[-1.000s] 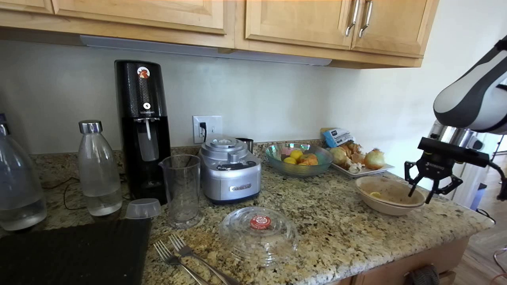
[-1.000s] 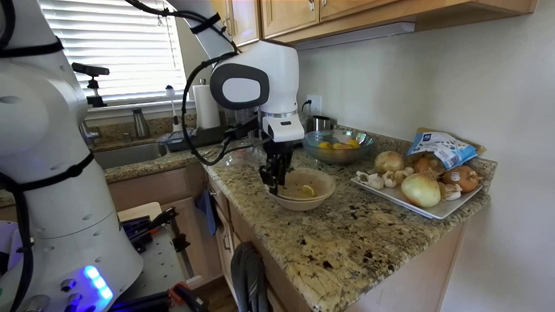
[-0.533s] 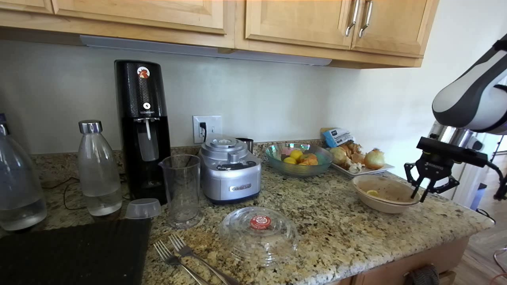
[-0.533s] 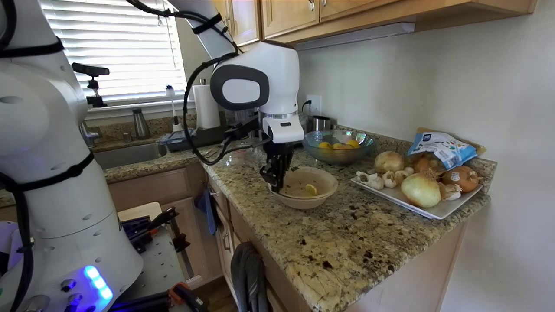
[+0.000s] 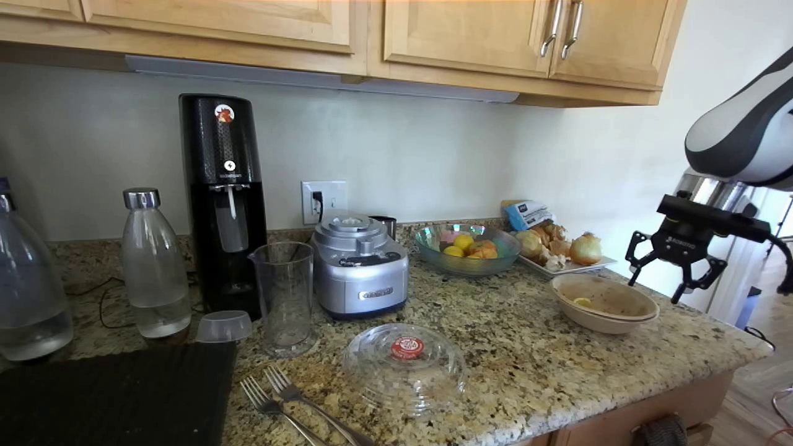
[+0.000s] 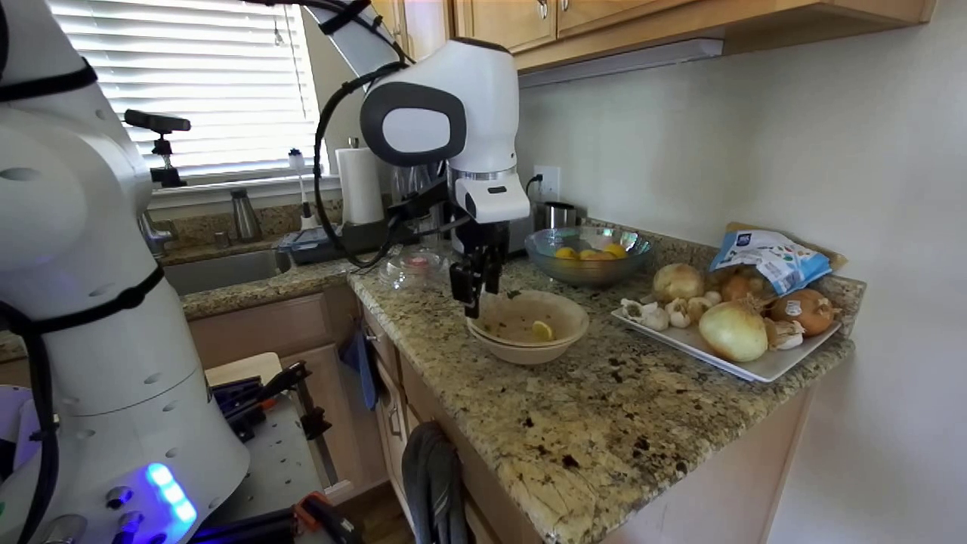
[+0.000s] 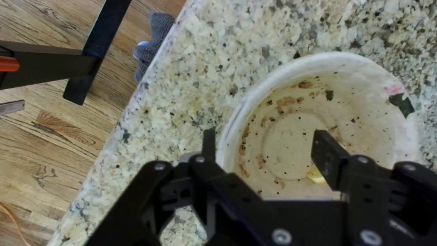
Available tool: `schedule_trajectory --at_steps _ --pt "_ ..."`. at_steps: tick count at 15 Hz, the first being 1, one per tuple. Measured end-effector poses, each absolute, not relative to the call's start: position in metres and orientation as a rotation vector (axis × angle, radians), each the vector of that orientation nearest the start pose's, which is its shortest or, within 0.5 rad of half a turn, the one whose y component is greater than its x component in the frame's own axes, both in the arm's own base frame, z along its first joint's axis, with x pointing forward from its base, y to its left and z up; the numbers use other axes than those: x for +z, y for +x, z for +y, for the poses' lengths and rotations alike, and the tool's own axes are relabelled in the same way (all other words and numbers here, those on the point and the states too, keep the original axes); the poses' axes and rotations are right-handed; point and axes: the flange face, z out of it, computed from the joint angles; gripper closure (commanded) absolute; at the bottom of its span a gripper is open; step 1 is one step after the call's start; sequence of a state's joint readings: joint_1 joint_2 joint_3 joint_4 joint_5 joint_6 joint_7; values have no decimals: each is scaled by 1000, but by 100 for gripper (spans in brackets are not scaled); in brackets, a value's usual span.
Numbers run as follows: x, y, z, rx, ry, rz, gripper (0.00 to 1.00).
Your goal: Unstack the bowls
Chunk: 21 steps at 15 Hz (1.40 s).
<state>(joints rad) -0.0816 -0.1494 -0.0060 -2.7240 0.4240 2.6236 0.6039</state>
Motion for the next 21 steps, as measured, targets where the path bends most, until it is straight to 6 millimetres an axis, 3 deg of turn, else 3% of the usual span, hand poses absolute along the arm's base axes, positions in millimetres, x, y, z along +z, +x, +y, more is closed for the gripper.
schedule_trajectory --at_steps 3,8,21 --pt "283 398 -44 10 -2489 1481 0" --pt "280 395 -45 -10 -2379 1566 0" --pt "243 387 -49 -33 -2329 1677 2"
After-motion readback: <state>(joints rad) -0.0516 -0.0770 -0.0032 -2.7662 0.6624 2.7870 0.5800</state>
